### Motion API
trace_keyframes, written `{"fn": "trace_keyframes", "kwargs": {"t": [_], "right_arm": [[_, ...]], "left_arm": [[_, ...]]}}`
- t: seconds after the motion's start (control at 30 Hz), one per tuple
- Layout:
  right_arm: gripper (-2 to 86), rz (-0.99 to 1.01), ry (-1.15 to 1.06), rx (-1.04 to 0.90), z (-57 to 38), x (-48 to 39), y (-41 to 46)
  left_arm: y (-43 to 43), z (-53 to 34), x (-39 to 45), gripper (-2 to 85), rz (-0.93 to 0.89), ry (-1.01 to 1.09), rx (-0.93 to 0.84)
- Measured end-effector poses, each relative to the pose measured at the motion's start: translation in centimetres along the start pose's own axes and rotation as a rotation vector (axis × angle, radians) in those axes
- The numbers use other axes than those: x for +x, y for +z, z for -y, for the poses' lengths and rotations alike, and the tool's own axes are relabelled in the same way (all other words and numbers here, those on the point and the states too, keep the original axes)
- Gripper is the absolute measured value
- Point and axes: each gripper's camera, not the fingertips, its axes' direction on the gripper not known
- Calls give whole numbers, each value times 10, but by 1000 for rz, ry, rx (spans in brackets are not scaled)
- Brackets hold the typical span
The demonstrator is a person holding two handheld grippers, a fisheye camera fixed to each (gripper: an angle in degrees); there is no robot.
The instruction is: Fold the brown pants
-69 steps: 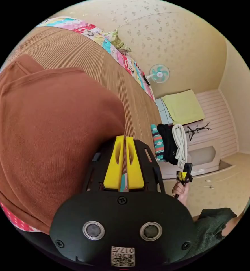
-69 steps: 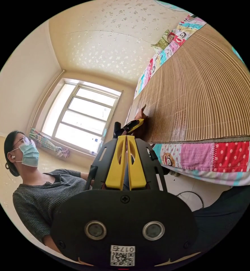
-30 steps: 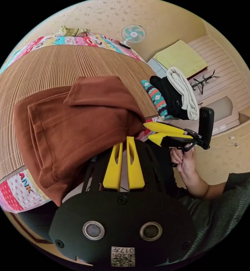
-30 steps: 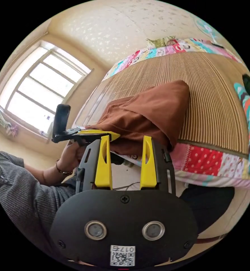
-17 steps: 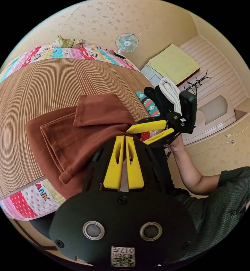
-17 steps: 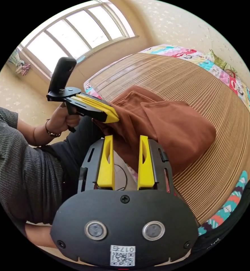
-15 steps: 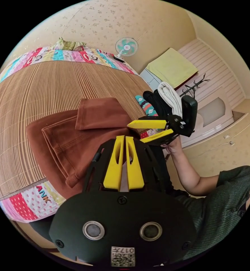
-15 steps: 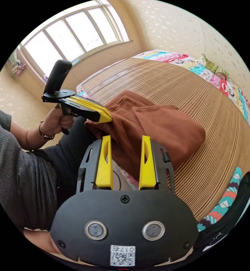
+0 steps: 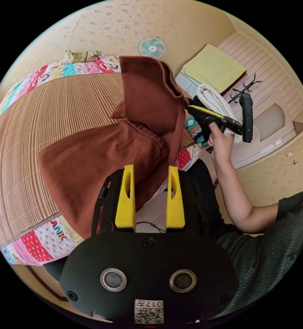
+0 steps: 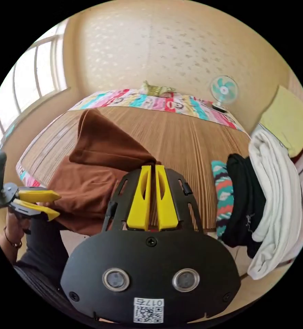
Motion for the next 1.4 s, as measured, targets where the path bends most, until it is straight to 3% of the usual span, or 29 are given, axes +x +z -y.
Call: {"fn": "trace_keyframes", "kwargs": {"t": [0.13,0.23,0.3,0.4,0.47,0.5,0.57,0.6,0.67,0.77,0.8,0.9,1.0,1.2,1.3,1.4], "right_arm": [[19,7,209,-72,-39,91,0],[12,-41,194,-148,-64,109,4],[11,-36,170,-174,-74,113,4],[12,9,136,-177,-81,121,-4],[14,25,128,-169,-82,129,-10],[16,48,134,-162,-81,136,-13],[22,121,150,-153,-80,148,-16],[29,188,163,-152,-78,157,-16],[44,293,190,-153,-76,169,-13],[79,457,317,-187,-75,197,3],[87,531,382,-187,-76,210,9],[103,683,540,-169,-79,241,21],[109,788,613,-163,-73,260,30],[98,826,608,-181,-28,267,32],[45,815,618,-218,-7,276,36],[20,870,492,-151,18,282,11]], "left_arm": [[15,34,12,137,196,99,-70],[51,62,1,84,299,156,-254],[37,80,-14,41,264,166,-255],[-61,104,-83,32,-41,19,-15],[-177,91,-169,33,-233,-166,354],[-205,81,-191,35,-256,-224,448],[-308,16,-271,39,-279,-442,824],[-328,-2,-286,40,-248,-476,898],[-390,-68,-333,42,-35,-645,1017],[-417,-138,-382,12,104,-992,937],[-418,-149,-388,9,93,-1011,933],[-422,-175,-400,3,23,-953,921],[-422,-154,-399,39,66,-923,785],[-401,-53,-419,133,31,-816,466],[-385,-21,-441,125,9,-847,371],[-381,-10,-457,87,-13,-911,347]]}}
